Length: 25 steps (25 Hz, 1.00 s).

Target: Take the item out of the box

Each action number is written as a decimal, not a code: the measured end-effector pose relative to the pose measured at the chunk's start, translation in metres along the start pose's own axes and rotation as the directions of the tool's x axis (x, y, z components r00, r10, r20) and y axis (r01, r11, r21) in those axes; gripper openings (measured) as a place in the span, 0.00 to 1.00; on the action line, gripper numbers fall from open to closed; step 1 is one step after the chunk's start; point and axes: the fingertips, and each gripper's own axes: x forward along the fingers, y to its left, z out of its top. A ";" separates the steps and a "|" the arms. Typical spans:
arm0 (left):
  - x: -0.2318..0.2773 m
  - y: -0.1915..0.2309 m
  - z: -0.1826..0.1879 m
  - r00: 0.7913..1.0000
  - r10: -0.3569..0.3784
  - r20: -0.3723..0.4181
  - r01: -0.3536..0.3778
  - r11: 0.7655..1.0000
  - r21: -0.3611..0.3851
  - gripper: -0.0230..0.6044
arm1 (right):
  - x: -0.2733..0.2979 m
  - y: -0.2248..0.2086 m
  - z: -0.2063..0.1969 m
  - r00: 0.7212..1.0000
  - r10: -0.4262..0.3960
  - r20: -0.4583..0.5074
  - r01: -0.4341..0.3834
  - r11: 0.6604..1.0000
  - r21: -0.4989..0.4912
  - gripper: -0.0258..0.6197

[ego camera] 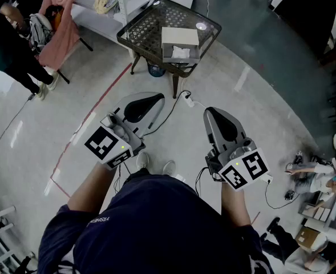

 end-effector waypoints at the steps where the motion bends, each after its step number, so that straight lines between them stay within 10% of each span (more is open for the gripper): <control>1: 0.000 0.002 -0.001 1.000 0.000 0.000 0.000 1.000 0.000 0.05 | 0.002 0.000 -0.001 1.000 -0.001 -0.001 0.001 1.000 0.000 0.08; 25: -0.050 0.050 -0.002 0.995 -0.104 -0.003 0.104 0.994 -0.023 0.05 | 0.049 0.049 -0.019 0.992 -0.123 -0.004 0.123 0.992 0.011 0.08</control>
